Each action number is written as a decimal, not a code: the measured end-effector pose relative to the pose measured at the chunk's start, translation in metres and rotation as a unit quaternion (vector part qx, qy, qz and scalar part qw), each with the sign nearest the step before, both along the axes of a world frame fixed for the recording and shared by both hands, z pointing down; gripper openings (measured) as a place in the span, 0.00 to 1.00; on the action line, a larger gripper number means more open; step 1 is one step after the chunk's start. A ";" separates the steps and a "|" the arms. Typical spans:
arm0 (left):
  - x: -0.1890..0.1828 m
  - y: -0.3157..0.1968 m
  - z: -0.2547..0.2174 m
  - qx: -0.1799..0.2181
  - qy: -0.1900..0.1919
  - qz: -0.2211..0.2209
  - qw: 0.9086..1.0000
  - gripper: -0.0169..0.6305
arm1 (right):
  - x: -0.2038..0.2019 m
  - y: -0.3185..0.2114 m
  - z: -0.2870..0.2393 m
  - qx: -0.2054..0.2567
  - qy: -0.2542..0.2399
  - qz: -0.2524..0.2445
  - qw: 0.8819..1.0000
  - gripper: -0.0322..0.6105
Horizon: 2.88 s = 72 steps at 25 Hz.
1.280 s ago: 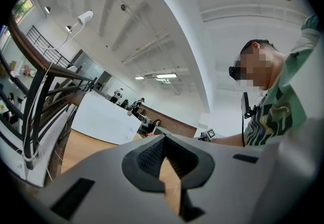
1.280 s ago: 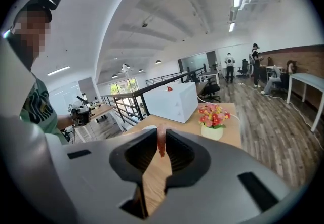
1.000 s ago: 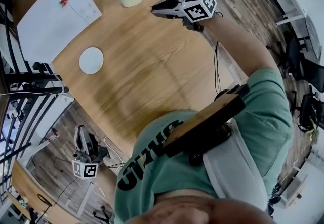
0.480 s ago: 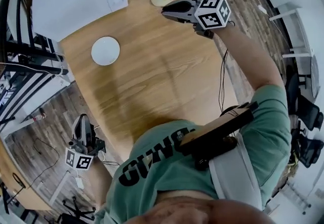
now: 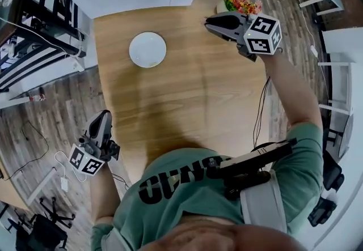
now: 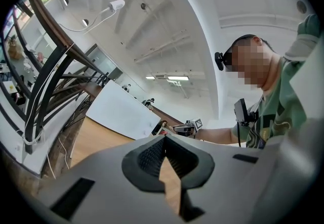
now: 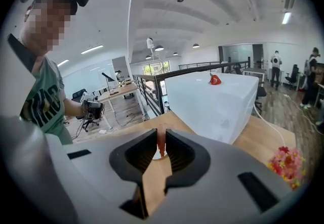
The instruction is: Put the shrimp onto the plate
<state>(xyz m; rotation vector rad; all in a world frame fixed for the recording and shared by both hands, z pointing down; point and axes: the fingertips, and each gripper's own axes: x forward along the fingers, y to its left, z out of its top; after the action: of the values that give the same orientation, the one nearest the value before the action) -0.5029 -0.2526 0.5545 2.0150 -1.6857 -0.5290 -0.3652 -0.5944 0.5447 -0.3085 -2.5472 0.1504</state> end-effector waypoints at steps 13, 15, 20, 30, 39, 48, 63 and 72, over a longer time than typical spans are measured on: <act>-0.040 -0.015 0.071 -0.032 -0.015 -0.023 0.999 0.03 | -0.112 0.053 0.113 0.019 0.035 -0.124 0.991 0.14; -0.043 -0.015 0.075 -0.032 -0.017 -0.026 0.999 0.03 | -0.122 0.060 0.126 0.030 0.042 -0.140 0.989 0.14; -0.046 -0.016 0.093 -0.035 -0.013 -0.023 0.999 0.03 | -0.144 0.073 0.158 0.046 0.055 -0.171 0.983 0.14; -0.049 -0.016 0.112 -0.030 0.003 -0.020 0.999 0.03 | -0.166 0.091 0.199 0.065 0.075 -0.214 0.972 0.14; -0.048 -0.009 0.122 -0.031 0.011 -0.025 0.999 0.03 | -0.168 0.101 0.223 0.077 0.093 -0.231 0.966 0.14; -0.047 -0.006 0.129 -0.034 0.014 -0.023 0.999 0.03 | -0.168 0.112 0.216 0.107 0.074 -0.245 0.961 0.41; -0.029 -0.002 0.083 -0.009 0.007 -0.016 1.000 0.03 | -0.143 0.104 0.163 0.088 0.064 -0.184 0.977 0.40; -0.021 0.023 0.019 0.020 -0.027 -0.016 0.999 0.03 | -0.107 0.116 0.097 0.064 0.042 -0.131 0.988 0.36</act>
<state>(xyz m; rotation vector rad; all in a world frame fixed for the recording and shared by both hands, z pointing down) -0.5238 -0.2297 0.5734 2.0504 -1.7556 -0.5282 -0.4725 -0.4785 0.6419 -0.5702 -2.3936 -0.0990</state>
